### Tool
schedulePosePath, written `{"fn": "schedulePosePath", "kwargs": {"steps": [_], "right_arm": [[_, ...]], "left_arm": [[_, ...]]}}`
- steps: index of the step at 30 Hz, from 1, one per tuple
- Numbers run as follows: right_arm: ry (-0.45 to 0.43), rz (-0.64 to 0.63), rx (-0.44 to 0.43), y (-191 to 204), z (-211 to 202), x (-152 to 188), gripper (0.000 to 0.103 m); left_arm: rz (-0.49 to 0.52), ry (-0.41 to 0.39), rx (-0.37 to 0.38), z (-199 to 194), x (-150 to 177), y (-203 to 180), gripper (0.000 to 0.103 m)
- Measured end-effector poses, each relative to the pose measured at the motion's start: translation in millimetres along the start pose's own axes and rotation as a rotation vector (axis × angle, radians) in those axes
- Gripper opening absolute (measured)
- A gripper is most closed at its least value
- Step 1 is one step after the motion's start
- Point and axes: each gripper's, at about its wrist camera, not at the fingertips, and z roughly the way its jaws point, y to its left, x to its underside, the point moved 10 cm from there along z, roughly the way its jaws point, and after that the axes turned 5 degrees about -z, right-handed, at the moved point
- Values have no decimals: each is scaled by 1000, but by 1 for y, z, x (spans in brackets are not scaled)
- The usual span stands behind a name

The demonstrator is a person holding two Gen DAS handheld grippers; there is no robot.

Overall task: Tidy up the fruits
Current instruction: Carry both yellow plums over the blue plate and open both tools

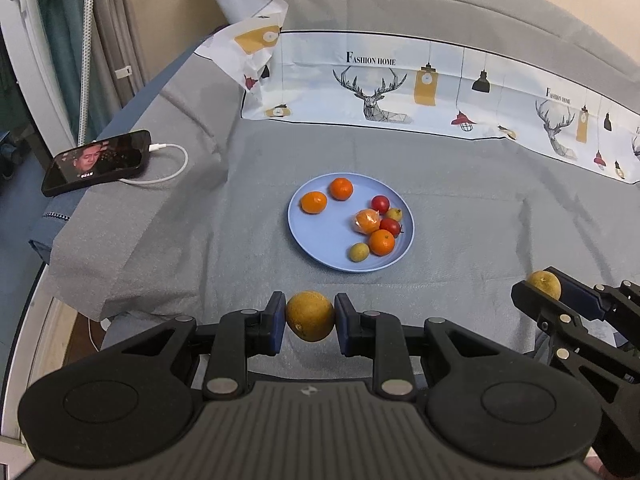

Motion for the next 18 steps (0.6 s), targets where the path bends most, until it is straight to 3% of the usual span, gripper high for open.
{"fn": "schedulePosePath", "kwargs": {"steps": [18], "right_arm": [[30,-6,1,1,7,2,27]], "left_arm": [[-21,23,11,10,3,5,29]]}}
